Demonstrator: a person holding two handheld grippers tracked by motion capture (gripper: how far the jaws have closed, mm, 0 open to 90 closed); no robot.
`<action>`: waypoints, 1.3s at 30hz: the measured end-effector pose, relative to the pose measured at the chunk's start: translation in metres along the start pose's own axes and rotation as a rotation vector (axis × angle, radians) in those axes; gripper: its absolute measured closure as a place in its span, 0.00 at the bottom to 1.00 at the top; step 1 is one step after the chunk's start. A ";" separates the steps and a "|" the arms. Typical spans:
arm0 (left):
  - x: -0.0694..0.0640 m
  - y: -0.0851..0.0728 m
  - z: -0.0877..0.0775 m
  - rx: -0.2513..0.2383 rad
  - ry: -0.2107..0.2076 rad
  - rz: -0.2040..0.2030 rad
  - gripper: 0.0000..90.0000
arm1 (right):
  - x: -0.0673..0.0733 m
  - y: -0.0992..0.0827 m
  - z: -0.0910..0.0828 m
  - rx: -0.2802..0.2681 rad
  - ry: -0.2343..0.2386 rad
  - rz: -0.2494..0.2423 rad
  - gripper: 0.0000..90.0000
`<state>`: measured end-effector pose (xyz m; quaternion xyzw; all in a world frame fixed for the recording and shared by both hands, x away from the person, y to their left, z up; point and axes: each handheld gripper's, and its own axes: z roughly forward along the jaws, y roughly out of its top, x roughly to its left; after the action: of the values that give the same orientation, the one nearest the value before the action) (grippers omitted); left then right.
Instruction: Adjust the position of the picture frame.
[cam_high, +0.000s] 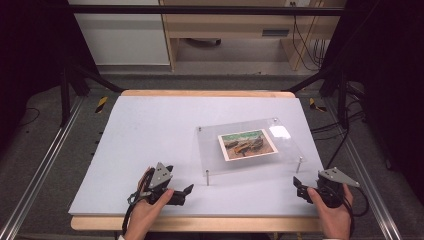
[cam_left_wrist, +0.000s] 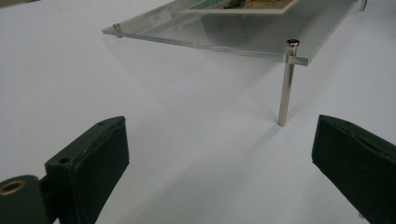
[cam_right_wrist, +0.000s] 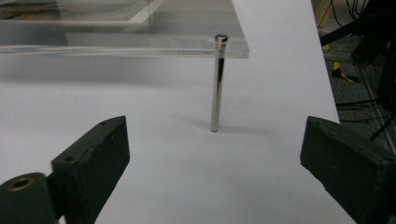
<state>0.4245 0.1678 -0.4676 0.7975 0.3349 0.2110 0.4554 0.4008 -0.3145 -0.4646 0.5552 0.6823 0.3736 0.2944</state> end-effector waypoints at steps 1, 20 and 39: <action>0.000 0.000 0.000 0.000 0.000 0.000 0.04 | 0.000 0.000 0.000 0.000 0.000 0.000 0.12; -0.011 -0.001 0.003 -0.012 -0.018 -0.023 0.05 | 0.004 -0.003 0.000 -0.018 -0.027 -0.076 0.28; -0.010 0.002 0.001 -0.033 -0.030 -0.075 0.06 | 0.001 -0.002 0.002 -0.004 -0.040 -0.001 0.25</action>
<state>0.4190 0.1588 -0.4670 0.7800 0.3541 0.1871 0.4810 0.4008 -0.3133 -0.4673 0.5615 0.6760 0.3635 0.3091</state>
